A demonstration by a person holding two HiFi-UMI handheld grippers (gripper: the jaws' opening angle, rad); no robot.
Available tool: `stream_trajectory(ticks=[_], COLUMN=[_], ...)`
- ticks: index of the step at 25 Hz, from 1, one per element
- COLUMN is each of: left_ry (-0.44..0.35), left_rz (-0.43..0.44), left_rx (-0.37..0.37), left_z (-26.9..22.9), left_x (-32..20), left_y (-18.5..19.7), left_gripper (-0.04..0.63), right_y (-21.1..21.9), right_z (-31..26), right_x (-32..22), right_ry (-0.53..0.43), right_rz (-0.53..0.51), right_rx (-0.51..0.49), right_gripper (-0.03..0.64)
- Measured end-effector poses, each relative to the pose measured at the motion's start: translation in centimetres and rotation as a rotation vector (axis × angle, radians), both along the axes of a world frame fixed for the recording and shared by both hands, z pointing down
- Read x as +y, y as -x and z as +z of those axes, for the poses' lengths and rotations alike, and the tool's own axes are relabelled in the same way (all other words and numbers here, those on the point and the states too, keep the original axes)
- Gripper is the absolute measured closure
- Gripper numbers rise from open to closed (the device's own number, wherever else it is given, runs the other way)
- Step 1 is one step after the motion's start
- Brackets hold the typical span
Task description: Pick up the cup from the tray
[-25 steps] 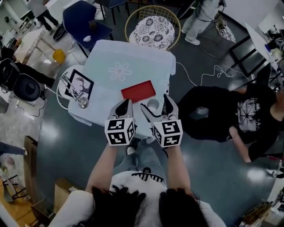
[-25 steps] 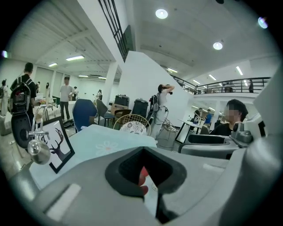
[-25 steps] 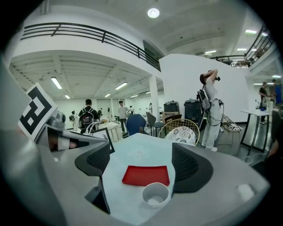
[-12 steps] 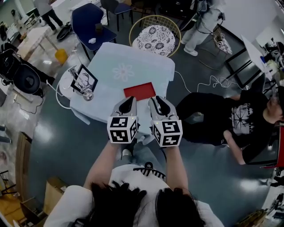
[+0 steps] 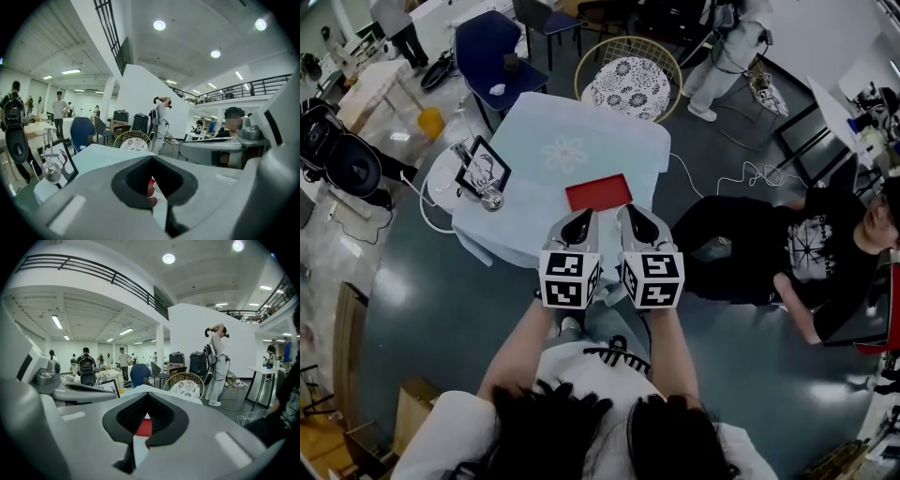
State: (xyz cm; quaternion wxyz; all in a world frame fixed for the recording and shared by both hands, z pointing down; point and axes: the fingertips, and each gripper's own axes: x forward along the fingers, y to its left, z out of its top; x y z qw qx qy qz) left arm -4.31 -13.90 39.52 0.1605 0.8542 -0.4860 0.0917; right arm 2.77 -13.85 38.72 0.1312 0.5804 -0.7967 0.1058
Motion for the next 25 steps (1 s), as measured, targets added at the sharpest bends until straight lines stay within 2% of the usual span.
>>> stream_trajectory(ticks=[17,25], left_ry=[-0.02,0.0], left_rz=[0.025,0.024], left_rx=[-0.016,-0.023], left_z=[0.2,1.0], left_x=[0.6,0.9], left_y=[0.3,0.5], left_gripper=[0.595,0.595], right_y=[1.2,1.3], right_z=[0.9,1.1], right_x=[0.9,0.9], right_ry=[0.036,0.04], right_rz=[0.0,0.004], right_rx=[0.04,0.03], right_gripper=[0.597,0.597])
